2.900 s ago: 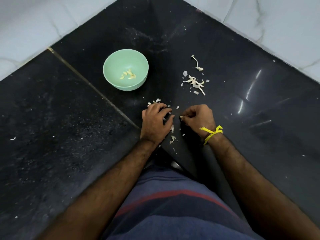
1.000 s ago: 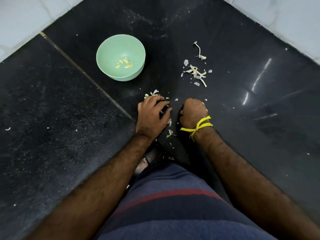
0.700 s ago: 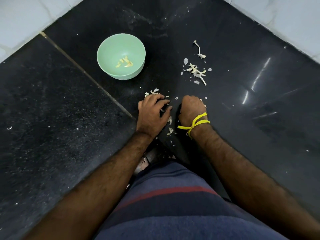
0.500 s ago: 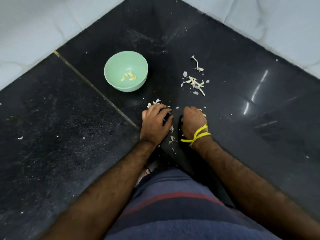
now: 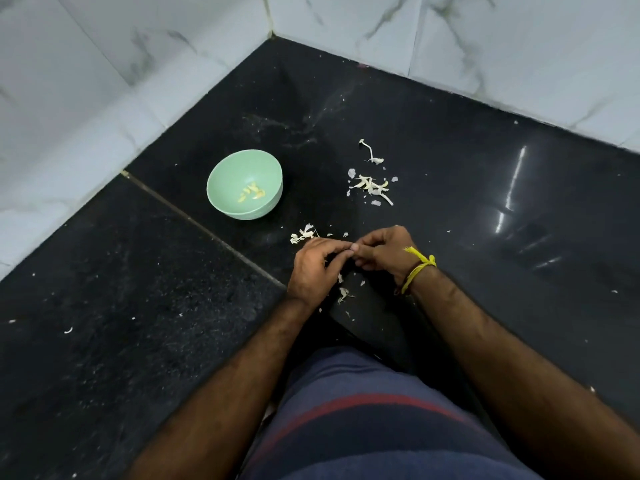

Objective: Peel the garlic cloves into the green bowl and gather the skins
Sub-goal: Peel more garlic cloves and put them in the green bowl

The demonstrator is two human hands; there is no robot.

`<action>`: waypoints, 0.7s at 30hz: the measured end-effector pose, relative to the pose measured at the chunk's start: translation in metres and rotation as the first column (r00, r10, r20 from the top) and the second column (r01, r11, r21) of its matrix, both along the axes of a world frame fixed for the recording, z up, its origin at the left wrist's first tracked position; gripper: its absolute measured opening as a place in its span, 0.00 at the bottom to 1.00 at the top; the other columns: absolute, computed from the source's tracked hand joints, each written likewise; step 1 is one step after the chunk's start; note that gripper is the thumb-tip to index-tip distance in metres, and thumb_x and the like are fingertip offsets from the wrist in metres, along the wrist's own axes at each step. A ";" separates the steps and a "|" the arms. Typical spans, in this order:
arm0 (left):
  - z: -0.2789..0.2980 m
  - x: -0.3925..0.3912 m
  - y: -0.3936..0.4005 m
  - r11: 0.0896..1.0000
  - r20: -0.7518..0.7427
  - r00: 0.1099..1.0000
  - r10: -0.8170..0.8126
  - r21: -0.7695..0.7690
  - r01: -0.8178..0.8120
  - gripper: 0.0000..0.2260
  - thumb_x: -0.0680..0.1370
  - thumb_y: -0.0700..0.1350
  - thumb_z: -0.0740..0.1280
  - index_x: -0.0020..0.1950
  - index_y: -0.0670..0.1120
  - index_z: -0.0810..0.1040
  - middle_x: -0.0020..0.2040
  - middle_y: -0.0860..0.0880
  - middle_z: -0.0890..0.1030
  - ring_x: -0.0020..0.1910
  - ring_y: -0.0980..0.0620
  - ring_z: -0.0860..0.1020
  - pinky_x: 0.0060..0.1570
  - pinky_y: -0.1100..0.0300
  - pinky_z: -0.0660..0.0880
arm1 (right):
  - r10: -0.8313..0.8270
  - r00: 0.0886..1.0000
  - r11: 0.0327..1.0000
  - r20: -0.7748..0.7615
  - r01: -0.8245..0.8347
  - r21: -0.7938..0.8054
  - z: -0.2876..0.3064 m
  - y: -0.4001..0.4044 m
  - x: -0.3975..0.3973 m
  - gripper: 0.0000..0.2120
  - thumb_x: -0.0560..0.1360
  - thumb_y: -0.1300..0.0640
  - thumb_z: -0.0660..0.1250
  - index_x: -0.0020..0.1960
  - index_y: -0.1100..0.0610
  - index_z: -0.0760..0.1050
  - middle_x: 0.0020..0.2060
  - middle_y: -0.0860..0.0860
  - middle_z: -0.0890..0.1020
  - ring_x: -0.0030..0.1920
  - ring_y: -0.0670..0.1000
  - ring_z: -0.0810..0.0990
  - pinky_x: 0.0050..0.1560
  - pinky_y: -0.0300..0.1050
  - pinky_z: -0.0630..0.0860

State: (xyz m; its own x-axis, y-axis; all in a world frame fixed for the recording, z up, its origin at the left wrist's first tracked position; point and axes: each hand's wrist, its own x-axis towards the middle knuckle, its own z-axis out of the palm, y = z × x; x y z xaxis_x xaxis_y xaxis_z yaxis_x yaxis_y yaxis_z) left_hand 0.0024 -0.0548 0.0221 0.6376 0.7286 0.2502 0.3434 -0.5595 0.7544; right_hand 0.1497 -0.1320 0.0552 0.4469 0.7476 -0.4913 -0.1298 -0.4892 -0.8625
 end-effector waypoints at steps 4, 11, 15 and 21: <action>0.006 0.004 0.001 0.996 -0.003 1.000 -0.018 -0.088 0.018 0.04 0.76 0.45 0.73 0.50 0.48 0.86 0.45 0.54 0.86 0.45 0.54 0.82 0.51 0.55 0.78 | -0.028 0.992 0.999 -0.126 0.033 0.040 0.000 -0.003 0.005 0.04 0.74 0.63 0.73 0.44 0.64 0.82 0.35 0.58 0.84 0.33 0.50 0.83 0.34 0.40 0.81; 0.007 0.009 -0.005 0.911 0.077 0.987 0.139 -0.401 -0.097 0.02 0.76 0.40 0.75 0.47 0.42 0.86 0.40 0.50 0.86 0.40 0.56 0.83 0.47 0.59 0.80 | -0.019 0.981 0.990 -0.194 0.046 0.134 0.001 -0.009 0.006 0.04 0.75 0.66 0.70 0.49 0.66 0.78 0.37 0.61 0.85 0.35 0.53 0.85 0.37 0.43 0.83; 0.015 0.007 -0.011 0.803 0.162 0.975 0.151 -0.596 -0.025 0.02 0.77 0.36 0.73 0.49 0.38 0.85 0.42 0.46 0.87 0.41 0.55 0.84 0.46 0.63 0.80 | -0.007 0.988 0.987 -0.152 0.031 0.157 0.001 -0.010 0.007 0.01 0.75 0.67 0.70 0.46 0.64 0.79 0.34 0.58 0.85 0.34 0.51 0.84 0.36 0.41 0.82; 0.022 0.006 -0.013 0.791 0.175 0.976 0.129 -0.611 0.005 0.03 0.78 0.35 0.71 0.49 0.39 0.84 0.40 0.50 0.87 0.41 0.58 0.84 0.46 0.66 0.78 | -0.008 0.986 0.987 -0.165 0.034 0.157 0.000 -0.009 0.005 0.02 0.77 0.66 0.69 0.46 0.64 0.79 0.33 0.55 0.84 0.33 0.49 0.83 0.35 0.39 0.81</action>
State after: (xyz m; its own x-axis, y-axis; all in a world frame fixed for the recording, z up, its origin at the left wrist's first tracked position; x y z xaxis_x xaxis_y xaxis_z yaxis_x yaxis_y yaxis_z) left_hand 0.0081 -0.0676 0.0443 0.5713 0.8086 -0.1409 0.1687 0.0524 0.9843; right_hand 0.1547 -0.1411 0.0556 0.3868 0.8129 -0.4354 -0.2847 -0.3438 -0.8949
